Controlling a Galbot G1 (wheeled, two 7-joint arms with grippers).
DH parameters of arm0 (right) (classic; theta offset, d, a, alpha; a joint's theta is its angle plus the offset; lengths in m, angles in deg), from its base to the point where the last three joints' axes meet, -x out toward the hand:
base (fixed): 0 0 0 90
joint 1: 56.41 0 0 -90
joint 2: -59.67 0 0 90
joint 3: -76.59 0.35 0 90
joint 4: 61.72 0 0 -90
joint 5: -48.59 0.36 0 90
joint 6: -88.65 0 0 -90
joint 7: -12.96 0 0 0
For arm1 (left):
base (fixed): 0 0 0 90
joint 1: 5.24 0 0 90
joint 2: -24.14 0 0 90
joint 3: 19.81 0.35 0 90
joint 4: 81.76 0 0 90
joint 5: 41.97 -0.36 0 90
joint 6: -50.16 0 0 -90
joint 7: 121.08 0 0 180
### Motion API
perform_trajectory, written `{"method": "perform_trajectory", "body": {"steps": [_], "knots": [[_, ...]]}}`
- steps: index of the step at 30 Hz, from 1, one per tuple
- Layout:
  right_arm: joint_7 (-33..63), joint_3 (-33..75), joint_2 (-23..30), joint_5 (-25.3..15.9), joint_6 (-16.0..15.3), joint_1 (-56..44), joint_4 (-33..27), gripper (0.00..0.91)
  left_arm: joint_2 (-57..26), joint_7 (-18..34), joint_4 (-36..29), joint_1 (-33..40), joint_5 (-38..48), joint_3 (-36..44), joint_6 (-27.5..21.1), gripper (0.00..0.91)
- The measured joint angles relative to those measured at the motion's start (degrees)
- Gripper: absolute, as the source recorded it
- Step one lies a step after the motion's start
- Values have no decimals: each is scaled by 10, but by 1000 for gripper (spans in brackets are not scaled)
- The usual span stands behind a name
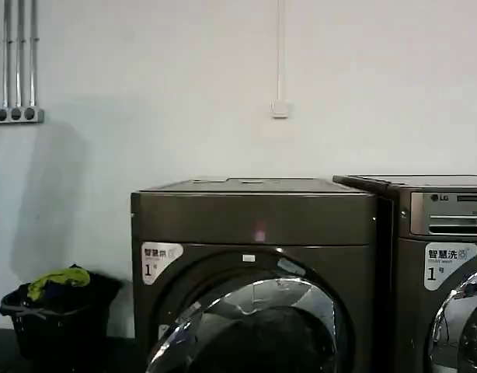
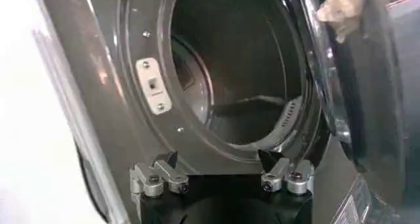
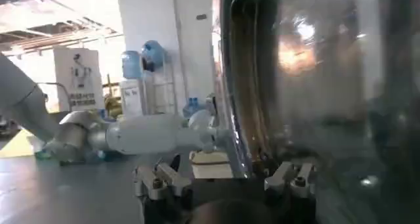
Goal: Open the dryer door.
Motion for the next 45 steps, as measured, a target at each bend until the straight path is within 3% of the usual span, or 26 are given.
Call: {"method": "perform_trajectory", "body": {"steps": [25, 45], "knots": [[-5, 166, -136, 2, 16, -159, 121, 907, 9, -67, 22, 58, 15, 78, 41, 907], [-5, 382, -182, 2, 31, -361, 190, 907, 19, -106, 27, 79, 45, 127, 56, 907]]}}
